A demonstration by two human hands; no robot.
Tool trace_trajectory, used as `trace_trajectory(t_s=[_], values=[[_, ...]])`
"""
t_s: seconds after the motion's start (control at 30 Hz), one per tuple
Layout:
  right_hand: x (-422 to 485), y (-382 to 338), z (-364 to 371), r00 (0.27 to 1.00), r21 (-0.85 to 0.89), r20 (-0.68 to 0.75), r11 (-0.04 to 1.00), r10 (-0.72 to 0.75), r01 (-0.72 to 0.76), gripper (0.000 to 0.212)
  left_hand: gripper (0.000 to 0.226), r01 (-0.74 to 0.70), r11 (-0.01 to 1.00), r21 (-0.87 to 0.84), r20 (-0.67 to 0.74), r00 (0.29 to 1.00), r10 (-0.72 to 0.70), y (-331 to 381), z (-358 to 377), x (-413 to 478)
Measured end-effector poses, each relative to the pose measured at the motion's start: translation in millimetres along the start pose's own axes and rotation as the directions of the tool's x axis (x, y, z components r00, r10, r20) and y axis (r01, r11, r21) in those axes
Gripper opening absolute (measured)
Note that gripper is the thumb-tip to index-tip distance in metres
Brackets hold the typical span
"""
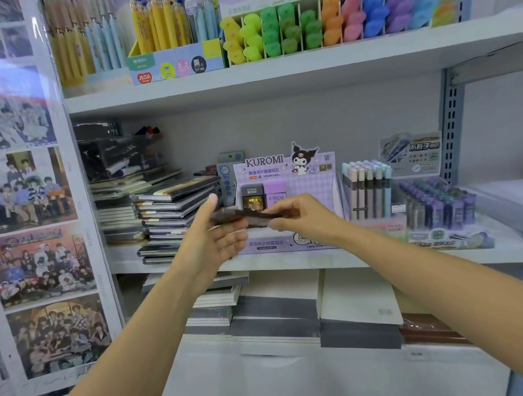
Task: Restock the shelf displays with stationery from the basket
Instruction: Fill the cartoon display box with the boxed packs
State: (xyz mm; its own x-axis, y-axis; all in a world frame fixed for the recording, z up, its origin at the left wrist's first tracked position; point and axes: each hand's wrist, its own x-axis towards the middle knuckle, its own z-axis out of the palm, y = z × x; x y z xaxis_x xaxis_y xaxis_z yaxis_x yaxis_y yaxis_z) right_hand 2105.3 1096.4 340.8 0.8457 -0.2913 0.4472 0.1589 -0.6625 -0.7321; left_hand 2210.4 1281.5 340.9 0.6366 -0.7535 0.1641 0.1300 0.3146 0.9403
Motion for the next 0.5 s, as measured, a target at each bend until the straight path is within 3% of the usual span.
trace_trajectory(t_s=[0.07, 0.2, 0.3, 0.5], values=[[-2.9, 1.7, 2.8, 1.0, 0.07, -0.002, 0.997, 0.012, -0.012, 0.016, 0.05, -0.027, 0.999, 0.018, 0.017, 0.999, 0.027, 1.2, 3.3, -0.6], [-8.0, -1.0, 8.7, 1.0, 0.182, 0.018, 0.983, 0.022, -0.025, 0.011, 0.013, -0.142, 0.939, 0.314, -0.022, 0.987, 0.157, -8.5, 6.6, 0.0], [-11.3, -3.1, 10.0, 0.999, 0.139, 0.047, 0.99, 0.023, -0.029, 0.012, 0.019, -0.199, 0.895, 0.399, -0.05, 0.97, 0.238, -14.5, 5.8, -0.1], [-3.5, -24.3, 13.0, 0.99, 0.083, -0.096, 0.991, -0.099, 0.107, 0.051, 0.016, -0.276, 0.663, 0.696, 0.058, 0.942, 0.331, -23.4, 8.0, 3.7]])
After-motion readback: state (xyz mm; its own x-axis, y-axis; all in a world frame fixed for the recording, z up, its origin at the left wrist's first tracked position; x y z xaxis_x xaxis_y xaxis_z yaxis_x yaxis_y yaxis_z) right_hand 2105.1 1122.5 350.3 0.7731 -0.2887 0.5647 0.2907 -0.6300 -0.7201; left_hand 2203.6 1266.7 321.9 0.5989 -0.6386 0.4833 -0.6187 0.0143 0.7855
